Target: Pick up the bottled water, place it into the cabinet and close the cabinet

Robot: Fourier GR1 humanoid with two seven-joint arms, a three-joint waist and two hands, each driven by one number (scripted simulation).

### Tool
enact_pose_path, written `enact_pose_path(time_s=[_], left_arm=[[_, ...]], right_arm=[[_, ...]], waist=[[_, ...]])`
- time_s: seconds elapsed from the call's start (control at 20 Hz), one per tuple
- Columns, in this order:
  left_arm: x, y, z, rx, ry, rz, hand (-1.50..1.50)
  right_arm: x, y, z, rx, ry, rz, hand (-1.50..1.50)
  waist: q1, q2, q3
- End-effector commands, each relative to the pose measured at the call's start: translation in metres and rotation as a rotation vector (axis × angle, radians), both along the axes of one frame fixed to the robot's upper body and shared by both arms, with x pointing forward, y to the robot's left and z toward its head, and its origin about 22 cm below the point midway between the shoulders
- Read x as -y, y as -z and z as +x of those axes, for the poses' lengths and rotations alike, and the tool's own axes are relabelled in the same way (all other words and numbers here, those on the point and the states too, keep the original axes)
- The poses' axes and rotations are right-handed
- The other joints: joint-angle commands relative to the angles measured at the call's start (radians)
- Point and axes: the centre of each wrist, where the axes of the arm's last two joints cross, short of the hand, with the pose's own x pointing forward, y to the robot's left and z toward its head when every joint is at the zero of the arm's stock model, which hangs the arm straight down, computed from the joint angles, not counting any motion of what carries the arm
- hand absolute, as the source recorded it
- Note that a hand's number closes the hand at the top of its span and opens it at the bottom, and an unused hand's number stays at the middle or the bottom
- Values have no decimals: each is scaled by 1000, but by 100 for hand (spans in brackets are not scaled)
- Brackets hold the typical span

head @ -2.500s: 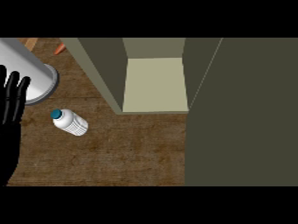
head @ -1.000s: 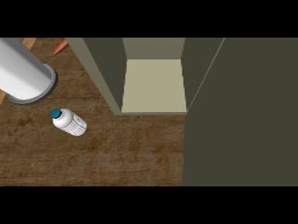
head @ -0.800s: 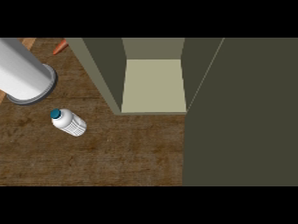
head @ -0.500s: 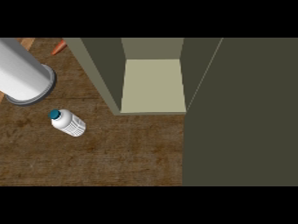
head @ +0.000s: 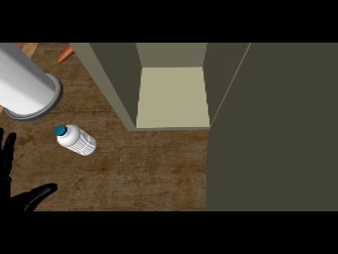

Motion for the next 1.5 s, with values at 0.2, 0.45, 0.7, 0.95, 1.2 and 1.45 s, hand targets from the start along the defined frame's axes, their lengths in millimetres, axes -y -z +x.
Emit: enact_pose_path(time_s=[0.2, 0.45, 0.7, 0.95, 1.2, 1.45], left_arm=[[-16, 59, 28, -73, -23, 3, -150], [-13, 93, 35, -103, -4, 3, -150], [-29, 129, 52, -121, -8, -30, -150], [-30, 147, 71, -116, -13, -16, -150], [-21, 184, 67, -126, -38, -23, -150], [-41, 199, 54, -144, -58, -16, -150]], right_arm=[[-1, -29, -23, 70, -46, 15, -150], [1, -41, -29, 75, -38, -8, -150], [-1, -42, -36, 75, -35, -9, -150], [-1, -43, -39, 65, -23, -2, -150], [10, -30, -39, 73, -32, -11, -150], [6, -36, -50, 64, -6, -8, -150]], waist=[[-5, 1, 0], [-3, 2, 0], [-13, 4, -2], [-6, 6, -1], [-4, 7, -1], [-3, 4, -1]])
